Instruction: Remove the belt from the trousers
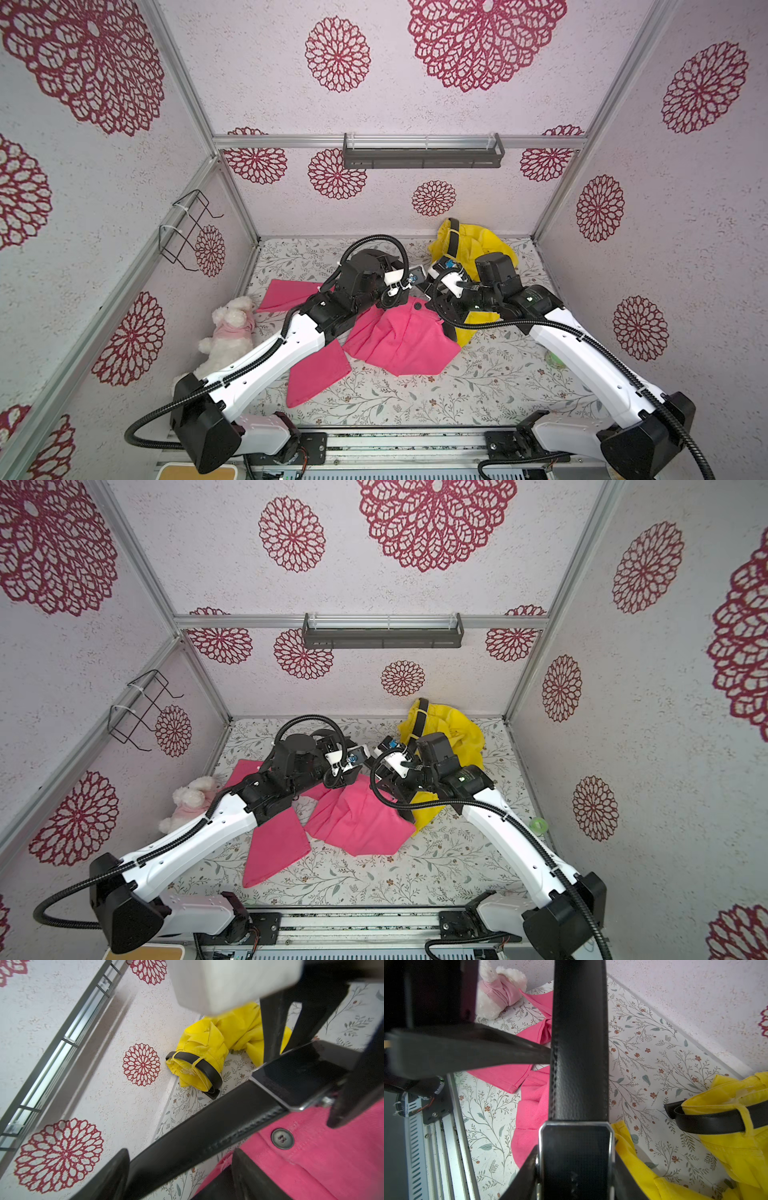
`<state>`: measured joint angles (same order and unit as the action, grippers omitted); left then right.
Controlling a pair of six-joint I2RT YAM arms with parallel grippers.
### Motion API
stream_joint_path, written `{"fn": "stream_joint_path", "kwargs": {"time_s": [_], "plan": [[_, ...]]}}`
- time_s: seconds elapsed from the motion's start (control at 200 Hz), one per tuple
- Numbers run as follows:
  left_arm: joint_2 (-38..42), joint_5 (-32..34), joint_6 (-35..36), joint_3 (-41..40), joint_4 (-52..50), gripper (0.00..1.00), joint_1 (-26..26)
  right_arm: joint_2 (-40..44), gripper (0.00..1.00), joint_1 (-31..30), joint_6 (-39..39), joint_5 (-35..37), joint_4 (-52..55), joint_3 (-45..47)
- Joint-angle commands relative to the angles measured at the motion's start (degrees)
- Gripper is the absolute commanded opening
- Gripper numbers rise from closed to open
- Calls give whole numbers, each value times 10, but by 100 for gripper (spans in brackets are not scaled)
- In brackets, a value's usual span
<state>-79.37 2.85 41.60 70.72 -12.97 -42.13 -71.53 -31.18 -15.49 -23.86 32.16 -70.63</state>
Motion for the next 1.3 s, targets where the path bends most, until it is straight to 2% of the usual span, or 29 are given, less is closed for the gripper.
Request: {"fn": "stream_joint_path", "kwargs": {"time_s": [0.0, 0.045, 0.075, 0.145, 0.19, 0.225, 0.315, 0.575, 0.681, 0.741, 0.761, 0.801, 0.821, 0.846, 0.876, 0.891, 0.981, 1.131, 1.216, 1.296], "plan": [[-32, 3, 46, 16, 1, 77, -1, 21, 0, -2, -4, -23, -4, -19], [-43, 10, 43, 19, 4, 73, 0, 24, 0, -2, -4, -23, -3, -18], [-49, 15, 38, 22, 11, 66, 0, 27, 0, -2, -4, -24, -5, -15], [-57, 32, 19, 25, 34, 30, 3, 30, 0, -2, -2, -21, -7, -11], [-56, 43, 1, 23, 50, 11, 8, 33, 0, -1, -2, -17, -7, -8], [-50, 50, -16, 16, 65, 0, 15, 34, 0, -1, -2, -13, -6, -6], [-25, 51, -61, -7, 85, 0, 44, 44, 0, 5, 1, -4, -9, 0], [55, 131, -177, -69, 92, 0, 155, 65, 0, 24, 14, 15, -15, 23], [55, 154, -257, -61, 52, 0, 213, 71, 0, 25, 28, 11, -33, 33], [28, 129, -310, -31, -4, 0, 244, 70, 0, 25, 41, 4, -48, 33], [14, 112, -322, -16, -29, 9, 252, 69, 0, 25, 46, 2, -53, 32], [-21, 84, -347, 23, -89, 38, 258, 64, 0, 25, 55, 3, -63, 28], [-37, 83, -360, 45, -115, 55, 256, 61, 0, 25, 59, 5, -67, 24], [-52, 89, -379, 67, -139, 65, 249, 57, 0, 24, 62, 10, -70, 18], [-62, 93, -402, 89, -168, 92, 239, 52, 0, 24, 68, 23, -72, 9], [-64, 93, -412, 99, -180, 99, 233, 49, 0, 24, 71, 29, -73, 4], [-31, 89, -455, 109, -195, 97, 186, 39, 0, 24, 84, 57, -66, -32], [79, 82, -506, 19, -120, 97, 96, 22, 0, 24, 110, 79, -55, -89], [114, 36, -543, -55, -54, 97, 59, 11, 0, 24, 123, 72, -57, -111], [105, -20, -579, -106, 29, 97, 21, -1, 0, 22, 137, 62, -62, -128]]}}
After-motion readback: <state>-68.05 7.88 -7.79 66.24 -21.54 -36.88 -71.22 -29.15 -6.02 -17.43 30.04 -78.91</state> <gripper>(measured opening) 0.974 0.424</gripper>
